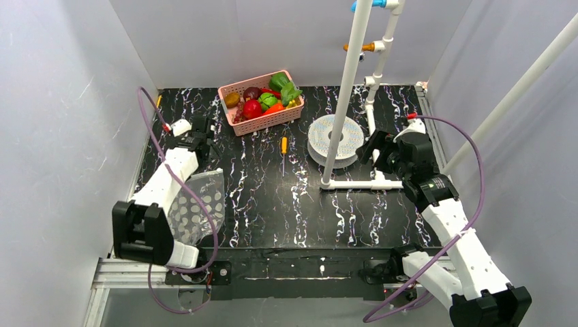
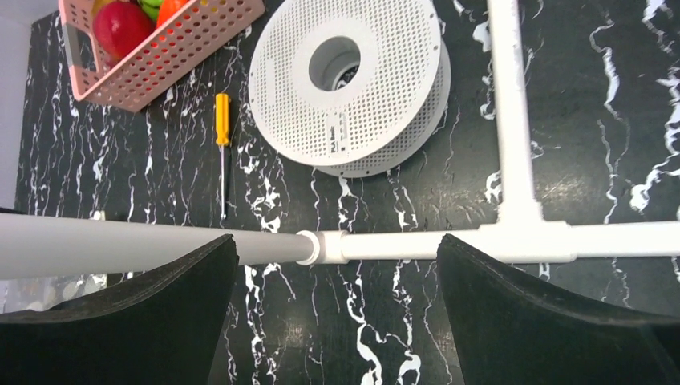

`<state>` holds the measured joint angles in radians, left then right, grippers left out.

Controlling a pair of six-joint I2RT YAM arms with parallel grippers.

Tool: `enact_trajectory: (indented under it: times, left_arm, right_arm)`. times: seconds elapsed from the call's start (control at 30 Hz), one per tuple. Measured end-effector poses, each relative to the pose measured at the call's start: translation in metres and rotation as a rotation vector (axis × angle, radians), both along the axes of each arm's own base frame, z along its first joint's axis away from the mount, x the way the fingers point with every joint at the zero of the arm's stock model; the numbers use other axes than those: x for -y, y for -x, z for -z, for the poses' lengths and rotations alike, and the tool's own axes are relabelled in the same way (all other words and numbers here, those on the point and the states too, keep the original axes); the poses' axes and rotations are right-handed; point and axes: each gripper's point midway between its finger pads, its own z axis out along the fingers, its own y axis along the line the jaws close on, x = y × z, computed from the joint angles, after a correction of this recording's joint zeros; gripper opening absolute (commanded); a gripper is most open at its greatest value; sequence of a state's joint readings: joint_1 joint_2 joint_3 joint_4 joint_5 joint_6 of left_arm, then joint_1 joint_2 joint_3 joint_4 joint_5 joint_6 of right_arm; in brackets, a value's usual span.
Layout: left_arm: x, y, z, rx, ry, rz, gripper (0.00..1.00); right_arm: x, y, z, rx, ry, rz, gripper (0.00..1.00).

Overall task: Place the food in the zip-top bag and seal the zipper
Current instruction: Adjust the zipper food storage bag at the center of the board.

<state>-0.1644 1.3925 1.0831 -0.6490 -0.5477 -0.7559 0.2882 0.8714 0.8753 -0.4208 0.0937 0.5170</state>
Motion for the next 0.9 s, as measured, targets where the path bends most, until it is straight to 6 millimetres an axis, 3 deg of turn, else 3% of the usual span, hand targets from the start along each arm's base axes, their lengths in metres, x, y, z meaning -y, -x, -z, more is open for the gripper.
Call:
enact_trajectory:
  times: [0.2,0.33,0.47,0.53,0.7,0.9]
  left_arm:
    - [-0.008,0.011,0.04,-0.148,0.12,-0.188,0.99]
    - [-0.021,0.016,0.053,-0.175,0.203,-0.297,0.99]
    - [-0.022,0.017,0.067,-0.208,0.253,-0.334,0.99]
    - [-0.016,0.017,0.076,-0.236,0.282,-0.33,0.99]
    - [0.001,0.02,0.104,-0.316,0.359,-0.32,0.74]
    - [0.014,0.018,0.111,-0.324,0.431,-0.296,0.46]
  right_arm:
    - [-0.015,0.006,0.002,-0.019,-0.043,-0.079,1.0]
    - [-0.026,0.009,0.004,-0.039,-0.068,-0.135,1.0]
    - [-0.041,0.018,0.02,-0.093,-0.079,-0.206,1.0]
    - [-0.055,0.032,0.038,-0.135,-0.071,-0.268,1.0]
    - [-0.089,0.086,0.079,-0.248,-0.029,-0.43,1.0]
    - [-0.099,0.119,0.083,-0.249,-0.016,-0.471,1.0]
